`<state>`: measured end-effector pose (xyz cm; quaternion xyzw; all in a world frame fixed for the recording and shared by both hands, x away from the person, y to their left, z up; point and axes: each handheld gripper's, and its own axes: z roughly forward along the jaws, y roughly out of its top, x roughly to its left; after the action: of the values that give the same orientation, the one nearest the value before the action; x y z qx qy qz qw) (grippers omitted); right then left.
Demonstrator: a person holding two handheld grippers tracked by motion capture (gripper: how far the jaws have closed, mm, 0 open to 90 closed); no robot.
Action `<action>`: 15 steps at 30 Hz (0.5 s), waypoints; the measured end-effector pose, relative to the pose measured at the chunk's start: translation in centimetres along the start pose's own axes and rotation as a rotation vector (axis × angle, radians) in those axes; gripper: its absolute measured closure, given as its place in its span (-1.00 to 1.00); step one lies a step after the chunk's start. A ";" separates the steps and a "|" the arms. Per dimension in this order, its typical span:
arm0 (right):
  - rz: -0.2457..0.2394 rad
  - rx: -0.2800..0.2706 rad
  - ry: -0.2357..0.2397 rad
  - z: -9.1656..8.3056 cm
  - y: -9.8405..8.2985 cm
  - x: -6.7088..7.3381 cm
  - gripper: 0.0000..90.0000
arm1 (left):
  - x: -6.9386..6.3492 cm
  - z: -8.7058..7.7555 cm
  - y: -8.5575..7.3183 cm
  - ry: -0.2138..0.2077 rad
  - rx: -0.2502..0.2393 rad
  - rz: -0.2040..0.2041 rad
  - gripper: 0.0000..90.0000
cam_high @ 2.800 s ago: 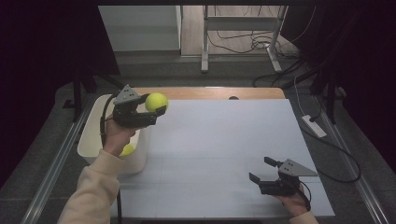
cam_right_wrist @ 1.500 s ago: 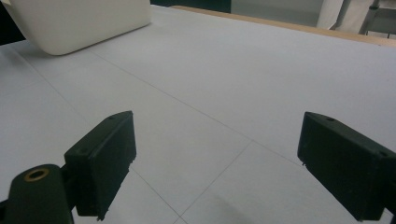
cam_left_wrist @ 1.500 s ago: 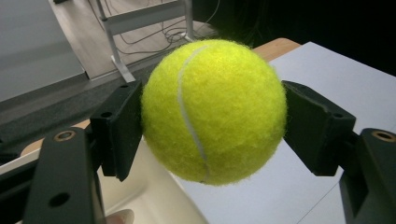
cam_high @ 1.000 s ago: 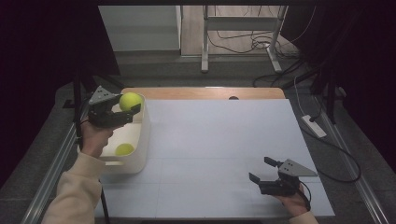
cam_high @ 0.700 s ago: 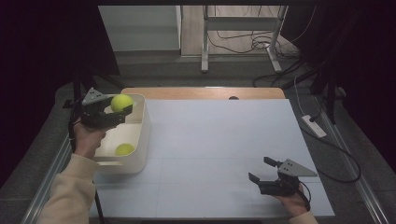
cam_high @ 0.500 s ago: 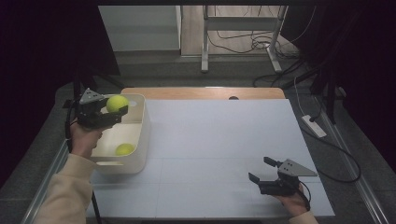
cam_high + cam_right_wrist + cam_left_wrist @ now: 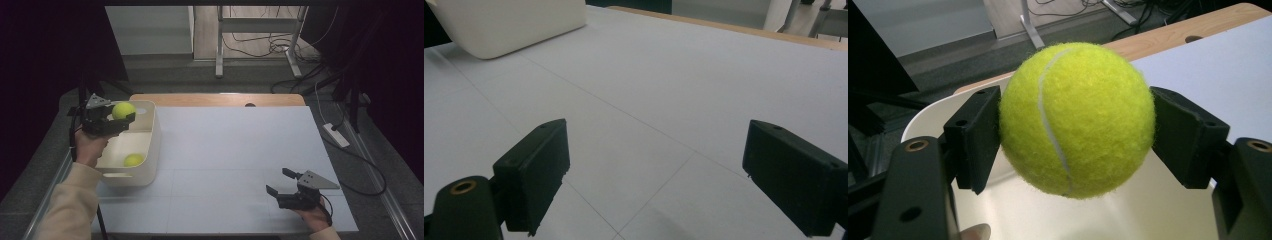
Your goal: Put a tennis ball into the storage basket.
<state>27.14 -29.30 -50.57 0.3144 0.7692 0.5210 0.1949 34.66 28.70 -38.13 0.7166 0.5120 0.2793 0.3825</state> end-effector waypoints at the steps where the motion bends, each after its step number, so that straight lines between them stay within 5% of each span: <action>1: 0.000 0.000 0.000 0.0 0.0 0.0 -0.74 | 0.0 0.1 0.0 -0.001 0.001 0.000 -0.41; 8: 0.001 0.002 -0.001 0.0 0.0 0.0 -0.74 | -0.1 0.5 0.0 0.006 0.023 -0.008 -0.55; 11: 0.001 0.002 -0.001 -0.1 0.0 0.0 -0.74 | -0.3 0.3 0.1 -0.007 0.017 -0.026 -0.76; 15: 0.002 0.001 0.000 -0.1 0.0 0.0 -0.74 | -0.6 -0.2 0.1 -0.044 -0.005 -0.022 -0.81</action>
<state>27.08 -29.38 -50.58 0.3151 0.7692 0.5209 0.1944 34.35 28.14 -37.88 0.7160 0.5105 0.2606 0.3984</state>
